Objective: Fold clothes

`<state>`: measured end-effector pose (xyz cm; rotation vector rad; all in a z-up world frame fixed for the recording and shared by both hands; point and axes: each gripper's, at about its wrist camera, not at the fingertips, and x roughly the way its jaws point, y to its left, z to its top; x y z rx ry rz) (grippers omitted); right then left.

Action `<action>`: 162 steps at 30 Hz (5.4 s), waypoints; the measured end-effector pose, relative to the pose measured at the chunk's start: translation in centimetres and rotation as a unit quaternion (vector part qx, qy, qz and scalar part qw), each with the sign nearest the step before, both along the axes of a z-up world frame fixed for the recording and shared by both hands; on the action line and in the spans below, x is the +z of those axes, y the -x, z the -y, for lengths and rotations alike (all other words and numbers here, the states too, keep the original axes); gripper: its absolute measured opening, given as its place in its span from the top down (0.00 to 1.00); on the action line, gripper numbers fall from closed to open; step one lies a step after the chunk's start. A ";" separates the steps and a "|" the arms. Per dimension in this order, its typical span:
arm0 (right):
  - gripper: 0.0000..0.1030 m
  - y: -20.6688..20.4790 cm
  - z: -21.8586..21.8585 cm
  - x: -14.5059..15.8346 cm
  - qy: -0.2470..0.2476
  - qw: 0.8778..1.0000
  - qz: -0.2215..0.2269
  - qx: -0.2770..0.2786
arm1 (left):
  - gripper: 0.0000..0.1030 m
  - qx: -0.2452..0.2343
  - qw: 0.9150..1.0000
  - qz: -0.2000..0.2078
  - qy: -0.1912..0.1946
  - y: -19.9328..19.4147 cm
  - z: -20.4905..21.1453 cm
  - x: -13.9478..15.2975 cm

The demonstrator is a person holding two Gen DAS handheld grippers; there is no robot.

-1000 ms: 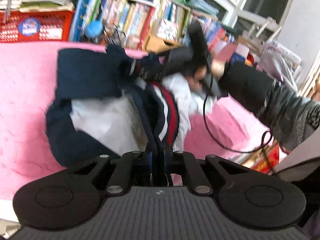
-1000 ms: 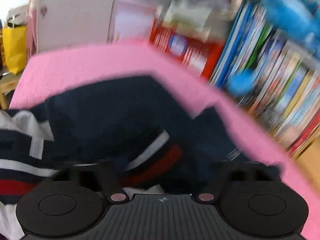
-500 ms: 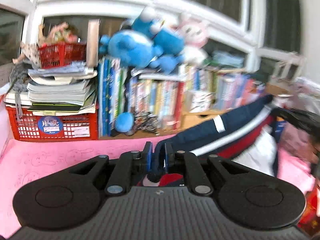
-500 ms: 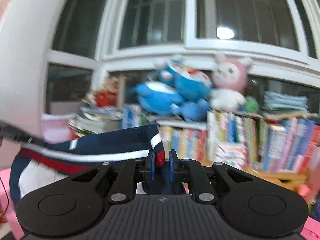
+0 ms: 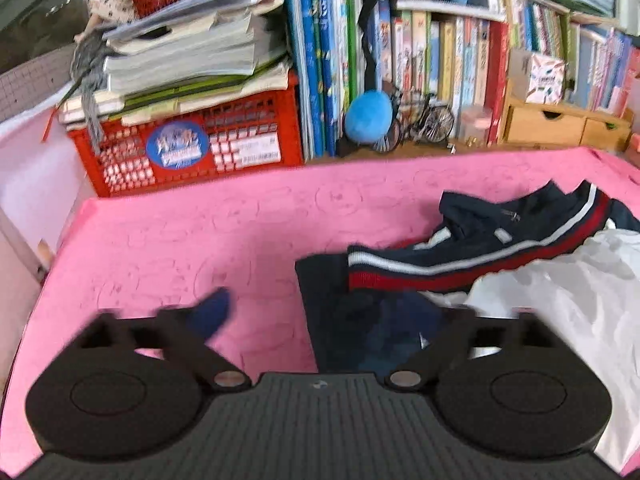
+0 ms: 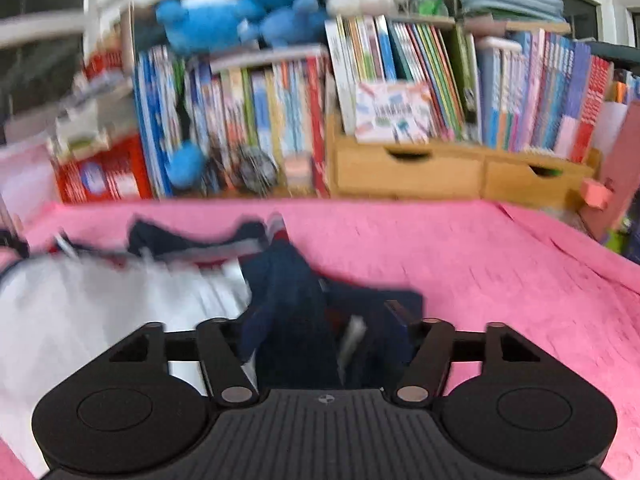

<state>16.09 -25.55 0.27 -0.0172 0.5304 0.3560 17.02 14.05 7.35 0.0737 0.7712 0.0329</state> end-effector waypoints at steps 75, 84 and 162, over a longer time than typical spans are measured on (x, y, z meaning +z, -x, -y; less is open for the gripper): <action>0.33 15.0 4.0 -5.7 0.062 0.990 0.005 -0.128 | 0.06 0.093 0.989 0.072 -0.091 17.1 4.3 -5.9; 0.36 17.4 5.0 -5.1 0.050 0.987 0.056 -0.142 | 0.08 0.087 0.991 0.078 -0.067 21.1 3.4 -3.1; 0.41 0.1 -10.2 -3.3 0.063 0.998 -0.022 -0.022 | 0.00 0.064 0.991 0.091 -0.074 2.4 6.5 -8.0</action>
